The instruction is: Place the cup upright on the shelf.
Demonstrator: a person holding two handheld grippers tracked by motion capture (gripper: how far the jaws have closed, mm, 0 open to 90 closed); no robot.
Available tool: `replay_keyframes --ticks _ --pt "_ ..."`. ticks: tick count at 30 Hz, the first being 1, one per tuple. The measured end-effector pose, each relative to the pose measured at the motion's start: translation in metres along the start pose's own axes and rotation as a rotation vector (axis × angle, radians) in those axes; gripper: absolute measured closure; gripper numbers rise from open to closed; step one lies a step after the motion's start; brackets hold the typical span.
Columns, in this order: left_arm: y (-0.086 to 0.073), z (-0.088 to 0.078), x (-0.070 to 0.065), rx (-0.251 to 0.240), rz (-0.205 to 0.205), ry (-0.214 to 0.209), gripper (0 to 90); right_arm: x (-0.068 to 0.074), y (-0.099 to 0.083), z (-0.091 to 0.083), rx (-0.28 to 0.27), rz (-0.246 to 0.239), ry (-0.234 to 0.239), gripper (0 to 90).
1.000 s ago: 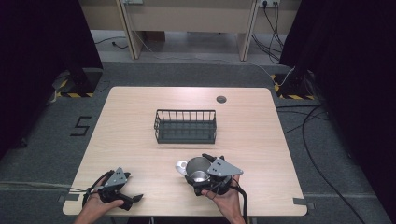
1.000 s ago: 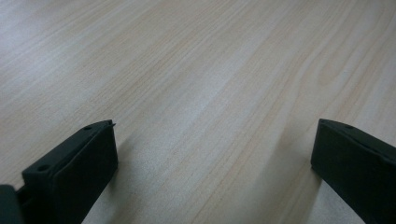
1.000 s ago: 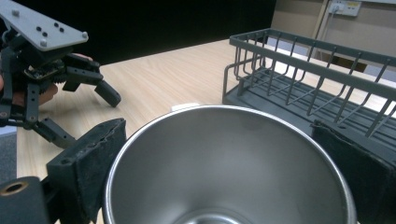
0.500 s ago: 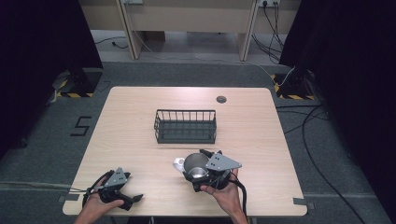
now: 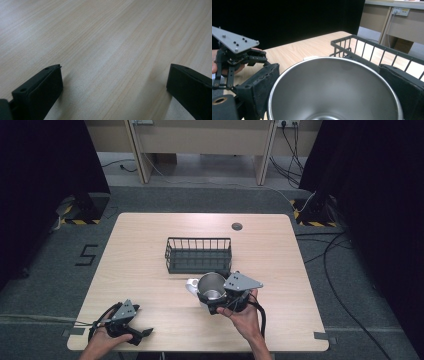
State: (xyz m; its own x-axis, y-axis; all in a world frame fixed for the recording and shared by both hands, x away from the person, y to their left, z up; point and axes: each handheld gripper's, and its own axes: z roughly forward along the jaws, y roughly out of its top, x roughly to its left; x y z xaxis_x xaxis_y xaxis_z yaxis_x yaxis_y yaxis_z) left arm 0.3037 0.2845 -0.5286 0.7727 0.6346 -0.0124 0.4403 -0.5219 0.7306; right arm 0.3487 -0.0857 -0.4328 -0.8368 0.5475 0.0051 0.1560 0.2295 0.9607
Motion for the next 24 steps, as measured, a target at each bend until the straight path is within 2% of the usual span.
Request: replay_keyframes --ticks 13,24 --pt "0.000 0.000 0.000 0.000 0.000 0.000 0.0 -0.009 0.017 0.007 -0.002 -0.002 0.013 6.4" --pt "0.000 0.000 0.000 -0.001 -0.001 0.000 0.0 -0.026 0.047 0.015 -0.025 0.014 0.030 6.4"
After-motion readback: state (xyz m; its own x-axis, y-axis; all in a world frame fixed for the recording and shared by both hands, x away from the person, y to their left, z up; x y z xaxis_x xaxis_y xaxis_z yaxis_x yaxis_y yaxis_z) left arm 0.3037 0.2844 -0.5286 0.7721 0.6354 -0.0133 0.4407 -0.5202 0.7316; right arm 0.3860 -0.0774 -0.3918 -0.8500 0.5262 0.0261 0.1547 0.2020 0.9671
